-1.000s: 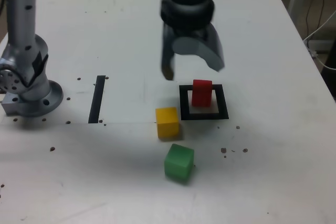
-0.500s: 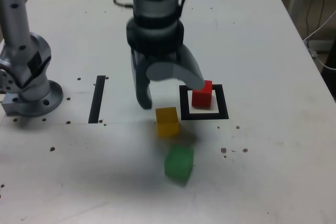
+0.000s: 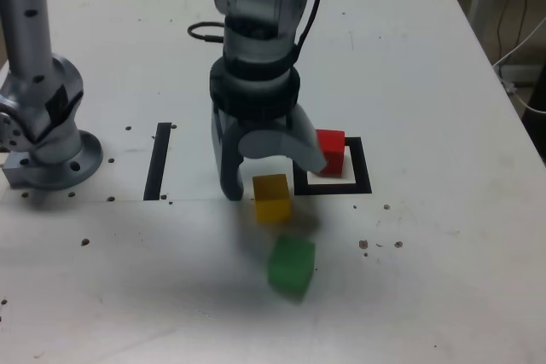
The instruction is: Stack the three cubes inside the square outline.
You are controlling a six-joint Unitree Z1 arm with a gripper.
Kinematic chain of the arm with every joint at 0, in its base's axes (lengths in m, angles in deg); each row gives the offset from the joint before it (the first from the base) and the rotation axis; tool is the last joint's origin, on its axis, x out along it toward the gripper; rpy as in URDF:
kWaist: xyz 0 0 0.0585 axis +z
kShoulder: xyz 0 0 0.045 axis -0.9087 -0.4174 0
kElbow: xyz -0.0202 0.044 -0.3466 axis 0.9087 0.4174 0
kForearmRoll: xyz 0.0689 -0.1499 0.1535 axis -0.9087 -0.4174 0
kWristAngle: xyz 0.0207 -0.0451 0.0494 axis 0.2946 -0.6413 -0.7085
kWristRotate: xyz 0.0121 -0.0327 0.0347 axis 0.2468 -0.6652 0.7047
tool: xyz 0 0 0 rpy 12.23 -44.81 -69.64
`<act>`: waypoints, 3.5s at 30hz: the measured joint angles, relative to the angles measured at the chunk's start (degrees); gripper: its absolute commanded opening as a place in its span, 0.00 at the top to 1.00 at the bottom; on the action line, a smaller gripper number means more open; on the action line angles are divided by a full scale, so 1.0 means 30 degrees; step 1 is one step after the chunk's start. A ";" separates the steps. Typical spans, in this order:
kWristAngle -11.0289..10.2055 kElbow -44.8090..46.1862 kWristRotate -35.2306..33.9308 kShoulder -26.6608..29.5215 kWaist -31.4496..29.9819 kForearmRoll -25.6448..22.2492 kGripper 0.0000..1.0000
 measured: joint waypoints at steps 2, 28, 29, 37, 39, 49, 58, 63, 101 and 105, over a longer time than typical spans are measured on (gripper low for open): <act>0.0000 0.0102 -0.0066 -0.0056 -0.0127 0.0004 0.13; 0.0133 0.0434 -0.0316 -0.1199 -0.0477 0.1499 0.62; 0.0134 0.0436 -0.0316 -0.1199 -0.0477 0.1516 0.64; -0.0105 0.0506 -0.0316 -0.1067 -0.0478 0.1832 0.86; -0.0168 0.0505 -0.0317 -0.0955 -0.0478 0.1832 0.87; -0.0540 -0.0545 0.0265 0.0088 -0.0410 -0.0893 0.88; -0.1119 -0.3816 0.4329 0.0542 0.1626 -0.2628 0.88; -0.1476 -0.5166 0.6033 0.0332 0.2995 -0.3118 0.88; -0.0945 -0.7027 0.8364 -0.2411 0.4401 -0.3933 0.88; -0.0948 -0.7026 0.8266 -0.2583 0.4269 -0.3772 0.84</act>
